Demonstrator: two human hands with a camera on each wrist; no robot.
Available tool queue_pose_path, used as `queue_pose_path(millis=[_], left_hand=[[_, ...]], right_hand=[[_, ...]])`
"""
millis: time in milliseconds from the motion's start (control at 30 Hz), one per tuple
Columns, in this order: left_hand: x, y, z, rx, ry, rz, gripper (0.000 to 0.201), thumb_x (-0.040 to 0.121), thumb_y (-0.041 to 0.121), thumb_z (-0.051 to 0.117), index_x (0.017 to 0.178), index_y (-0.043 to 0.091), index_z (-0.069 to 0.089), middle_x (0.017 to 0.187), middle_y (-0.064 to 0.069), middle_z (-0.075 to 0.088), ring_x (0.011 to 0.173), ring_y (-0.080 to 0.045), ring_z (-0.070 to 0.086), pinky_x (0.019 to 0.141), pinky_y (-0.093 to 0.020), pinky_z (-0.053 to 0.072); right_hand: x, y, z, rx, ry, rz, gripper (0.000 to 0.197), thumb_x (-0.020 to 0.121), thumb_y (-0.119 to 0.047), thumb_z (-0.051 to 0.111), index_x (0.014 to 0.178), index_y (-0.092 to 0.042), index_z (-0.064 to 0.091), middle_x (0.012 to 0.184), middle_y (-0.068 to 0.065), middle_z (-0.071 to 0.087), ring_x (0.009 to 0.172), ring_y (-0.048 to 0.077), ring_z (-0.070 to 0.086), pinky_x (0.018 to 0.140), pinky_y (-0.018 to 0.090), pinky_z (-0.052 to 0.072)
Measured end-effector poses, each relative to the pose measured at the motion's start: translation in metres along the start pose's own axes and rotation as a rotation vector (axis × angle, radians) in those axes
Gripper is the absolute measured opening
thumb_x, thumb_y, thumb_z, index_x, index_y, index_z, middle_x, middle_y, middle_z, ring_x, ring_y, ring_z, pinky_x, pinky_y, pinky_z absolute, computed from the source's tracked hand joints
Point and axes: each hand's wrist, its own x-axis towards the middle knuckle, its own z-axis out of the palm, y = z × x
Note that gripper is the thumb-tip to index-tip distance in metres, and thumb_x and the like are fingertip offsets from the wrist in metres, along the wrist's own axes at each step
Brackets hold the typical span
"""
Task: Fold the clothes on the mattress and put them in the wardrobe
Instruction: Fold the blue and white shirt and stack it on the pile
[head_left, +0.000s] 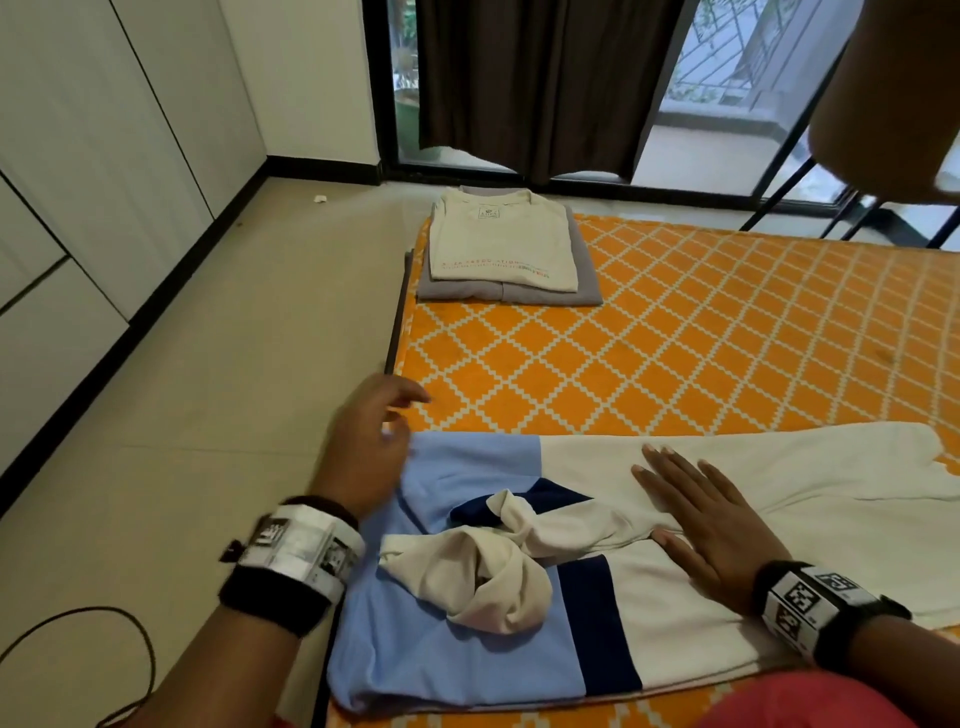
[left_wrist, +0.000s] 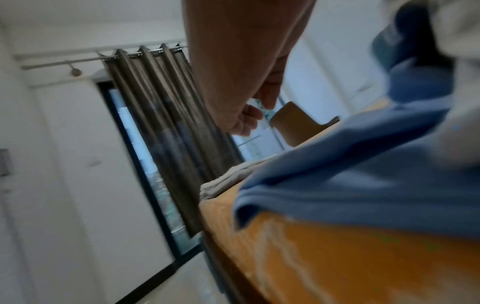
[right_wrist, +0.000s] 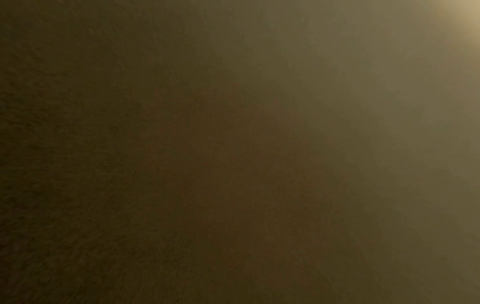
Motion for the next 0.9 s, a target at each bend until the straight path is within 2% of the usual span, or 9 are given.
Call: queue_pose_path(millis=[33, 100, 133, 200, 267, 333, 533, 700, 900], left_hand=[[-0.005, 0.009, 0.013, -0.046, -0.148, 0.051, 0.036, 0.084, -0.004, 0.053, 0.108, 0.022, 0.062, 0.117, 0.003, 0.06, 0.11, -0.007, 0.054, 0.094, -0.01, 0.039], [-0.016, 0.011, 0.04, -0.042, -0.427, 0.049, 0.045, 0.089, 0.018, 0.053, 0.131, 0.031, 0.047, 0.144, 0.001, 0.047, 0.136, -0.014, 0.039, 0.113, -0.028, 0.03], [-0.019, 0.008, 0.05, 0.092, -0.569, 0.025, 0.056, 0.092, 0.02, 0.051, 0.143, 0.031, 0.032, 0.157, -0.001, 0.029, 0.146, -0.019, 0.023, 0.12, -0.039, 0.02], [-0.024, -0.003, 0.058, 0.521, -0.761, 0.007, 0.074, 0.1, 0.016, 0.044, 0.154, 0.028, -0.005, 0.162, 0.004, -0.016, 0.15, -0.02, -0.011, 0.12, -0.045, -0.004], [-0.026, -0.009, 0.056, 0.706, -0.799, 0.021, 0.079, 0.103, 0.02, 0.039, 0.147, 0.032, -0.026, 0.15, 0.007, -0.038, 0.146, -0.021, -0.026, 0.117, -0.046, -0.012], [-0.027, -0.011, 0.053, 0.743, -0.814, -0.005, 0.083, 0.103, 0.027, 0.039, 0.138, 0.035, -0.035, 0.148, 0.005, -0.044, 0.144, -0.023, -0.031, 0.116, -0.048, -0.014], [-0.028, -0.008, 0.051, 0.797, -0.867, -0.038, 0.085, 0.103, 0.028, 0.037, 0.133, 0.034, -0.041, 0.147, 0.004, -0.047, 0.141, -0.024, -0.035, 0.117, -0.051, -0.014], [-0.028, -0.01, 0.053, 0.816, -0.857, -0.029, 0.091, 0.103, 0.027, 0.038, 0.128, 0.042, -0.048, 0.144, 0.006, -0.051, 0.139, -0.023, -0.039, 0.116, -0.049, -0.016], [-0.031, -0.026, 0.057, 0.756, -0.76, 0.014, 0.099, 0.101, 0.025, 0.043, 0.123, 0.048, -0.051, 0.141, 0.014, -0.053, 0.137, -0.016, -0.043, 0.109, -0.04, -0.026]], right_hand=[[0.0, 0.0, 0.0, -0.001, -0.004, 0.0, 0.064, 0.1, -0.056, 0.018, 0.155, -0.024, 0.02, 0.164, -0.003, 0.008, 0.15, 0.017, 0.01, 0.117, 0.046, 0.015], [-0.001, 0.0, -0.001, -0.008, -0.011, 0.0, 0.065, 0.1, -0.057, 0.018, 0.155, -0.023, 0.02, 0.164, -0.003, 0.008, 0.15, 0.016, 0.01, 0.117, 0.046, 0.015], [-0.001, 0.0, -0.001, -0.009, -0.012, 0.001, 0.065, 0.099, -0.058, 0.018, 0.155, -0.023, 0.02, 0.164, -0.003, 0.008, 0.15, 0.016, 0.01, 0.117, 0.046, 0.014], [0.0, 0.002, 0.0, -0.003, -0.016, 0.001, 0.066, 0.099, -0.059, 0.019, 0.155, -0.024, 0.02, 0.164, -0.003, 0.008, 0.15, 0.016, 0.009, 0.118, 0.044, 0.013], [0.0, 0.005, 0.0, 0.007, -0.024, -0.008, 0.068, 0.098, -0.061, 0.02, 0.155, -0.024, 0.018, 0.164, -0.005, 0.007, 0.15, 0.014, 0.008, 0.12, 0.041, 0.009], [-0.003, 0.015, -0.002, 0.009, -0.039, -0.021, 0.071, 0.097, -0.064, 0.021, 0.155, -0.025, 0.016, 0.164, -0.007, 0.006, 0.15, 0.011, 0.006, 0.121, 0.037, 0.006], [-0.031, 0.081, -0.016, -0.041, -0.081, 0.039, 0.074, 0.098, -0.063, 0.02, 0.156, -0.02, 0.01, 0.164, -0.004, 0.003, 0.15, 0.013, 0.004, 0.121, 0.03, 0.005], [-0.057, 0.126, -0.023, -0.087, -0.108, 0.111, 0.074, 0.098, -0.063, 0.02, 0.156, -0.021, 0.007, 0.164, -0.005, 0.001, 0.15, 0.013, 0.004, 0.12, 0.028, 0.003], [-0.074, 0.17, -0.022, -0.123, -0.104, 0.229, 0.076, 0.095, -0.067, 0.016, 0.156, -0.022, 0.01, 0.164, -0.003, 0.001, 0.151, 0.019, 0.004, 0.119, 0.041, 0.013]])
